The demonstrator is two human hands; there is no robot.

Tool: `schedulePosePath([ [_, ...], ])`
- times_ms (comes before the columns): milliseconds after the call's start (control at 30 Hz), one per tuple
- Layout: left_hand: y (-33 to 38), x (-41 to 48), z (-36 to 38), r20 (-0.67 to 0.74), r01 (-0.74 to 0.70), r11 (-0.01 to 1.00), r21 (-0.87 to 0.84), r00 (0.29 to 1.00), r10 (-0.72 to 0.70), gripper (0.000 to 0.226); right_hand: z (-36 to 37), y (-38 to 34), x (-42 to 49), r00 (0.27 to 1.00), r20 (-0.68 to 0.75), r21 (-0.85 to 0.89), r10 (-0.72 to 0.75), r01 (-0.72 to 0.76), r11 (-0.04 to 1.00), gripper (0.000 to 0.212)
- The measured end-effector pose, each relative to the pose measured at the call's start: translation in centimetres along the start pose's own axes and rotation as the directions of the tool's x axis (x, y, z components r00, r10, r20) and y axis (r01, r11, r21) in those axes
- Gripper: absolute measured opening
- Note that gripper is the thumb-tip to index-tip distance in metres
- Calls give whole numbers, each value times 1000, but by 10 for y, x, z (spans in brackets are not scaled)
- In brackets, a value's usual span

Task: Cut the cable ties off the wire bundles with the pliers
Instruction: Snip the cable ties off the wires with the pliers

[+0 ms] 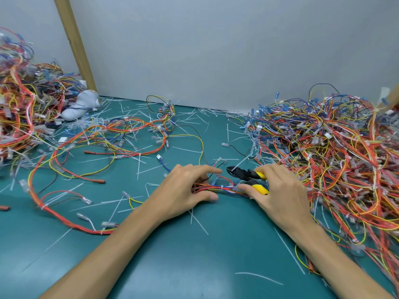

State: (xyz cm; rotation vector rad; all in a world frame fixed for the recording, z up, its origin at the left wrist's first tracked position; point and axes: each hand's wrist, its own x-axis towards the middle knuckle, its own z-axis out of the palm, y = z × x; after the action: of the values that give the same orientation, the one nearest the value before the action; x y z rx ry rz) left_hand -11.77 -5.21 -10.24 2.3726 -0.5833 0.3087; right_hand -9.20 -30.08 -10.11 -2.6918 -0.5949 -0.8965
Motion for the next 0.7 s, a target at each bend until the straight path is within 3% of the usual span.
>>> schedulePosePath([
  [133,8,1,-12,-151,-21,990,-139,989,0,35,2,1,0,997,-49,-89,-61,57,994,58],
  [233,7,2,-30,-415,28,986,-164,905,-95,25,-1,4,1,989,-121,-183,-84,60,981,50],
  [300,2,0,-42,-496,91,979,-181,851,-171,16,-3,5,0,983,-171,-183,-62,30,983,48],
  [367,-5,-2,-48,-430,141,981,-132,884,-185,12,-4,4,0,979,-201,-120,-25,1,993,53],
  [500,-10,-4,-49,-78,164,986,-13,983,-164,13,-6,-1,-1,983,-184,38,-6,13,999,63],
  [600,-12,-6,-44,104,135,989,59,985,-140,13,-6,-2,-2,993,-116,116,-29,43,992,66],
  [700,-13,-4,-39,147,84,986,142,984,-105,11,-5,-3,-2,997,-50,153,-63,70,986,68],
])
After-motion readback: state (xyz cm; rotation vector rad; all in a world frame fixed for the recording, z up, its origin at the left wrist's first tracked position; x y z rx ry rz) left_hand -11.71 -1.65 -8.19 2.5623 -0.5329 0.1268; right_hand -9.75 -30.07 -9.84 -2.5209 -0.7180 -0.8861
